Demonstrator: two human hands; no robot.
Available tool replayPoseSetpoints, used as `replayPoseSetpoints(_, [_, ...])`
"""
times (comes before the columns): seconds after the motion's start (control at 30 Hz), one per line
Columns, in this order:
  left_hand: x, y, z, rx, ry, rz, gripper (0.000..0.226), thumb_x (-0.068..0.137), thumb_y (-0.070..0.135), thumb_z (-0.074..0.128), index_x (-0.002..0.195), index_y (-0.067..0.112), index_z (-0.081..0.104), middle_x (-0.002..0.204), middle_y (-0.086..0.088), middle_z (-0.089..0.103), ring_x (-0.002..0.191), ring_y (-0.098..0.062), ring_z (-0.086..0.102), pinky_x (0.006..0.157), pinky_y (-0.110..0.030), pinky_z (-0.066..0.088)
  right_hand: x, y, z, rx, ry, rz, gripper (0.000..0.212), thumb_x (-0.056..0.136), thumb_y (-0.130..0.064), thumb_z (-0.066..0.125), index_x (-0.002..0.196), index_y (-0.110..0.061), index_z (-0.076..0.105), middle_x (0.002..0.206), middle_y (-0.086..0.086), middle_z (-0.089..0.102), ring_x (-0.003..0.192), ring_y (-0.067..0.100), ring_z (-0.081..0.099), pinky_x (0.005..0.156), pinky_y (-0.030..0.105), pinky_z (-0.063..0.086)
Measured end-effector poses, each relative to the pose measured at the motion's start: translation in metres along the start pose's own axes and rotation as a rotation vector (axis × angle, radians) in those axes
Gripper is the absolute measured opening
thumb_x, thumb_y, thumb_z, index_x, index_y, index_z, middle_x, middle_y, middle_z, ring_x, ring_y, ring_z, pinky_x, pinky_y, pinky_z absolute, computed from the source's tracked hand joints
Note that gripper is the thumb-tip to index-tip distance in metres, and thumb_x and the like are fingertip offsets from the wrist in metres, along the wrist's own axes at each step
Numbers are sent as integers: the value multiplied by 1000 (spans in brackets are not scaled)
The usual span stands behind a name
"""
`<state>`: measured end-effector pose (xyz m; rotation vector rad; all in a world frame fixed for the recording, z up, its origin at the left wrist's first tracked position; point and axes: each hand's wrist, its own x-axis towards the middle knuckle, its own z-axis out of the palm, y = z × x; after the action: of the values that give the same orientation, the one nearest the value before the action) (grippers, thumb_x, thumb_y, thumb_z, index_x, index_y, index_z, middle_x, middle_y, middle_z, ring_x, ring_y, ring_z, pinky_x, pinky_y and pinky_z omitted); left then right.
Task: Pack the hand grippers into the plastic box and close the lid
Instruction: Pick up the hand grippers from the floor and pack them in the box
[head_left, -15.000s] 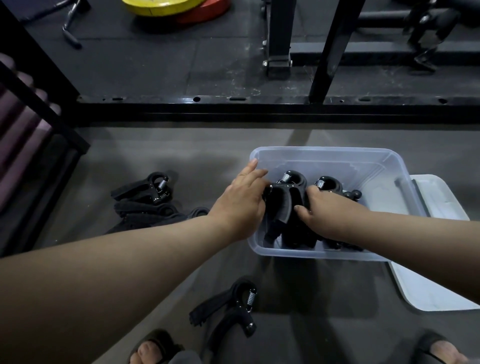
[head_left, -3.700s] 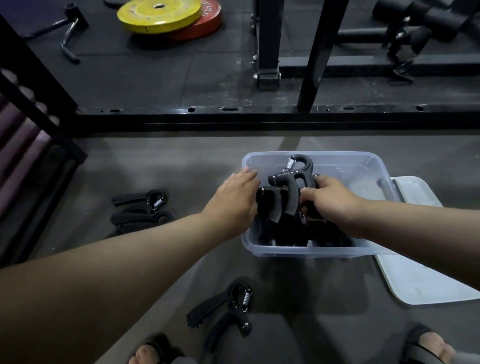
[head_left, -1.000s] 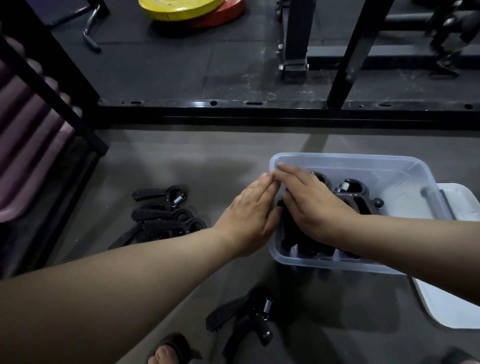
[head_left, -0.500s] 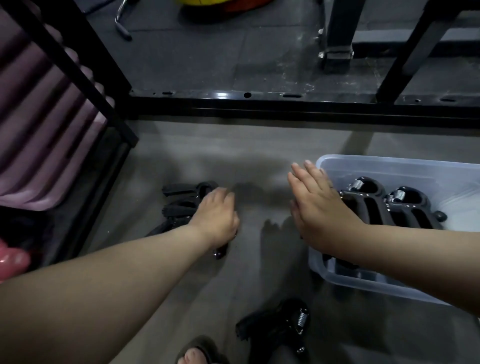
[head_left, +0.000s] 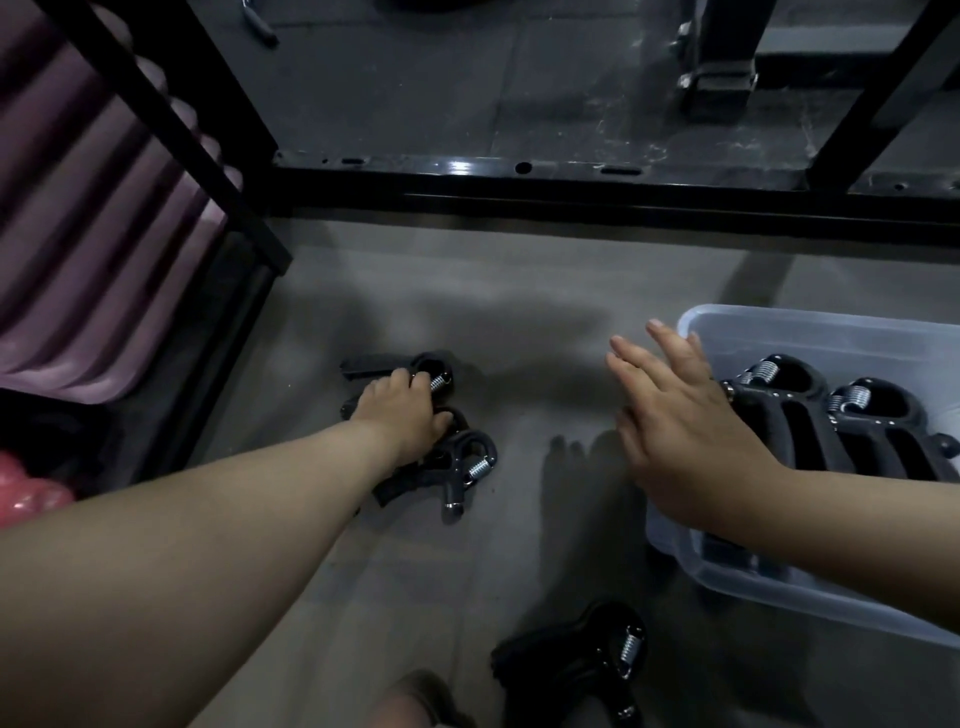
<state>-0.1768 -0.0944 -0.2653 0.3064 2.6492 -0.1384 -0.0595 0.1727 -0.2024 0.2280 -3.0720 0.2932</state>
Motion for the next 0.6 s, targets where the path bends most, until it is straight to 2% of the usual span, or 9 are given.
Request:
replayPoseSetpoints(0.13, [8, -1, -1, 18, -16, -34, 72, 88, 58, 51, 139, 11, 33, 136, -15, 48, 129, -35, 42, 115, -47, 20, 0, 1, -1, 6, 18, -5, 58, 86, -26, 32, 131, 4, 54, 142, 16, 49, 141, 40, 26, 117, 54, 16])
replayPoseSetpoints(0.3, [12, 6, -4, 40, 10, -46, 73, 84, 57, 59, 134, 10, 36, 133, -14, 49, 127, -34, 44, 112, -45, 26, -2, 1, -2, 13, 31, -3, 57, 86, -25, 33, 131, 3, 54, 141, 15, 51, 141, 40, 27, 116, 55, 17])
replayPoseSetpoints(0.47, [13, 9, 2, -8, -27, -72, 73, 86, 53, 57, 141, 11, 30, 139, -14, 45, 133, -34, 39, 116, -45, 20, -2, 2, 0, 13, 30, -12, 56, 86, -25, 34, 130, 2, 55, 140, 15, 52, 141, 40, 27, 116, 56, 17])
replayPoseSetpoints(0.6, [16, 12, -5, -46, -7, -103, 69, 80, 49, 66, 131, 12, 38, 133, -12, 50, 129, -32, 43, 111, -43, 24, -2, 2, 0, 14, 38, -11, 55, 86, -24, 36, 130, 2, 56, 139, 14, 53, 140, 40, 29, 117, 55, 16])
